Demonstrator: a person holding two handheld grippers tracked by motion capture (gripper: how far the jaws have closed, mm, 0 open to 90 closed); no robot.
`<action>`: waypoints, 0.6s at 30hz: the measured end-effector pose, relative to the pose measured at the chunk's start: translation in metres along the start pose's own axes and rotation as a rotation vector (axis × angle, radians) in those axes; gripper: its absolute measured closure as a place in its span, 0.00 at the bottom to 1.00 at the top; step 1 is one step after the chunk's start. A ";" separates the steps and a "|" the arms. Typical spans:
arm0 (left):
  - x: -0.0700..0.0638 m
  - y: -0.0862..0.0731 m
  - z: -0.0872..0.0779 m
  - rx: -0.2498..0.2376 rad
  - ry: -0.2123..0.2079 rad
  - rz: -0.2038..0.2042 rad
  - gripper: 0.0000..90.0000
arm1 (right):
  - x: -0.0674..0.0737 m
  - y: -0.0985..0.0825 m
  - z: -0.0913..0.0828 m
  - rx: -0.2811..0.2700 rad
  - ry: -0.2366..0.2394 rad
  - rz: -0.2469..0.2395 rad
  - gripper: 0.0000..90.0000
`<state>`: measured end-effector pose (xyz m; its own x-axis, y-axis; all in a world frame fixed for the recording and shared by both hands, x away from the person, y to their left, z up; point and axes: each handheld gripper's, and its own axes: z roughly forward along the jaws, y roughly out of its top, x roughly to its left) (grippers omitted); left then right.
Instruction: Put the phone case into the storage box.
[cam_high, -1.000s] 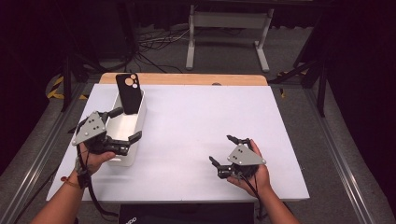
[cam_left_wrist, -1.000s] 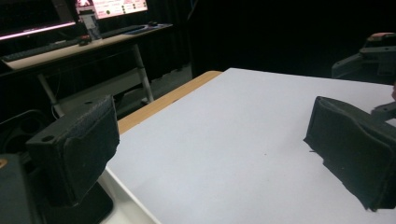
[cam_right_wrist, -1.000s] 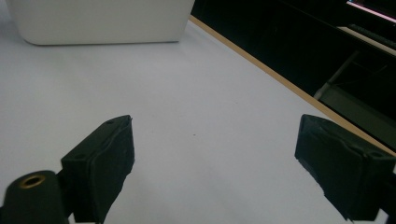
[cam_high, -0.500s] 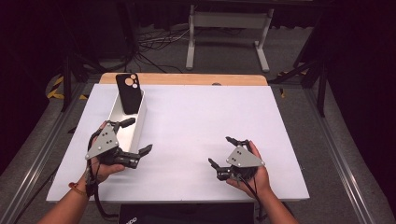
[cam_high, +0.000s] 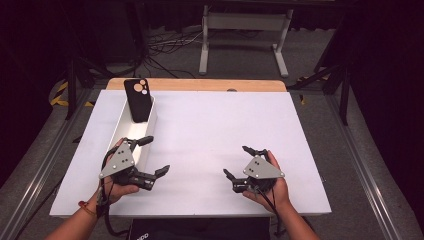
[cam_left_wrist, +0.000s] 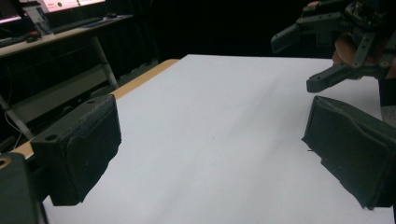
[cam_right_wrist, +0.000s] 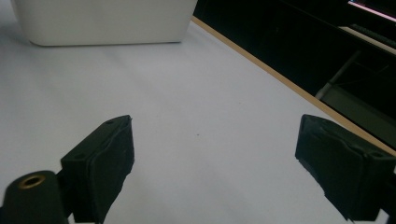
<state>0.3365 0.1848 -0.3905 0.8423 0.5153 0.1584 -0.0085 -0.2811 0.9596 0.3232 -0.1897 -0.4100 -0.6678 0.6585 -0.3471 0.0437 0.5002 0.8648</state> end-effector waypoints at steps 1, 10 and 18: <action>-0.002 -0.002 0.000 -0.004 -0.007 -0.010 0.05 | 0.001 0.000 0.000 0.000 0.003 -0.004 0.14; -0.011 -0.011 0.003 -0.002 0.012 -0.016 0.06 | 0.008 0.001 0.000 -0.016 0.029 -0.013 0.14; -0.018 -0.022 0.005 0.054 0.003 0.013 0.06 | 0.011 -0.001 -0.004 -0.026 0.021 -0.005 0.13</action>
<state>0.3248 0.1774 -0.4157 0.8404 0.5142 0.1713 0.0098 -0.3305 0.9437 0.3131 -0.1855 -0.4132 -0.6838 0.6434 -0.3443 0.0205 0.4885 0.8723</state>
